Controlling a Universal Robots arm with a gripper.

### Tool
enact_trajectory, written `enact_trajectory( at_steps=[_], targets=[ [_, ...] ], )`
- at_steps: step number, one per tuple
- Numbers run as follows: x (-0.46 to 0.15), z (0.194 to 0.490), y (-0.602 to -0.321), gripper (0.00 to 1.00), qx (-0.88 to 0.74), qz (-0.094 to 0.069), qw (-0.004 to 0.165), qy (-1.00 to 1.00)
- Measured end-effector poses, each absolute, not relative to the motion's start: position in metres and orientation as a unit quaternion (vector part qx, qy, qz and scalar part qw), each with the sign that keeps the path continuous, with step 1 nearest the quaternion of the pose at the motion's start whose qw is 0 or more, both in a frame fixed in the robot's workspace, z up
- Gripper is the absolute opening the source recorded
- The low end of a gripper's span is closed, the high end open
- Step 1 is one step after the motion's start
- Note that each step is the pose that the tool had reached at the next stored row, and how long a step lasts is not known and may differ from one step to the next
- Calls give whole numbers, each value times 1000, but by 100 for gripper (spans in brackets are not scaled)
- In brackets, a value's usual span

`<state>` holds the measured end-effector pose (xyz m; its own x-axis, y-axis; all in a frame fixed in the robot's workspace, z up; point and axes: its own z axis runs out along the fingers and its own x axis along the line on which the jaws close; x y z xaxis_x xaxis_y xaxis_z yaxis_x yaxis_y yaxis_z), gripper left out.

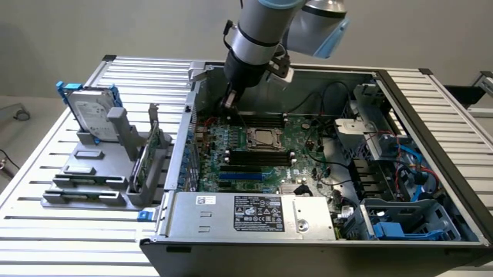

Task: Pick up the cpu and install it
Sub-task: 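Close the cpu cover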

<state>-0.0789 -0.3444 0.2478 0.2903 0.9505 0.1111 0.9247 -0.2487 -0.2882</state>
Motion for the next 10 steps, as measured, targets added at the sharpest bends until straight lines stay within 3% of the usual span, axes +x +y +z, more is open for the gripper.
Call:
enact_trajectory(
  at_steps=[10],
  targets=[
    [-79,247,-344,11,-830,29,151,-536]
  ],
)
